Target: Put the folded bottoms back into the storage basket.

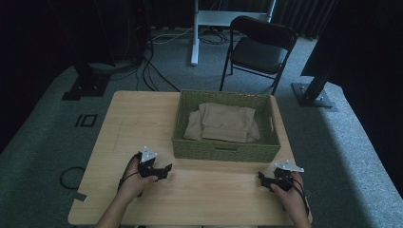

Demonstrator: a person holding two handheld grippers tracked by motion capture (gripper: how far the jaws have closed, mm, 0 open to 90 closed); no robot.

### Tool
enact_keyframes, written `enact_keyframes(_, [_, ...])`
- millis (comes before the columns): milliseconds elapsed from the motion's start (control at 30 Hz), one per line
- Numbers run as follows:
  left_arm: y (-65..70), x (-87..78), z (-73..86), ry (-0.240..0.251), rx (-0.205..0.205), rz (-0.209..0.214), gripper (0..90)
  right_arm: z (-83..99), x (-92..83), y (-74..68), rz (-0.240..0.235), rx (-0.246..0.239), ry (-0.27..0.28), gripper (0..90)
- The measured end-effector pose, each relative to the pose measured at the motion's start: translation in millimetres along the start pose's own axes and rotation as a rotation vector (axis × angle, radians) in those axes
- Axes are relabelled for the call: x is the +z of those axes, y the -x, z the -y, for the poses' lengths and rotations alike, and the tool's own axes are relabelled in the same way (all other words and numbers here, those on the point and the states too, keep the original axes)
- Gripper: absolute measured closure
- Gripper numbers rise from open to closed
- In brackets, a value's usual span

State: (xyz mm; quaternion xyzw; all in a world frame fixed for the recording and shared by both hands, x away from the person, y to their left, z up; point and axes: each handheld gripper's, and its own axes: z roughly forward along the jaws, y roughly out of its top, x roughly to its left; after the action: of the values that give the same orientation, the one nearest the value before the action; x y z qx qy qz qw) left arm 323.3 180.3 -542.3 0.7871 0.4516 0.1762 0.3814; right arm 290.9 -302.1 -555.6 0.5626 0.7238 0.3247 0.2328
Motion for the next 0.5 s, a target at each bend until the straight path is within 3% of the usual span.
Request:
enact_keyframes(267, [6.1,3.8,9.2,-0.064,0.055,-0.057,18.3,0.0,0.5,-2.0,0.015,-0.007,-0.007,13.9])
enact_keyframes(500, [7.0,4.3,9.3,-0.071,0.046,-0.070,16.1,0.0,0.5,-2.0,0.014,-0.008,-0.008,13.7])
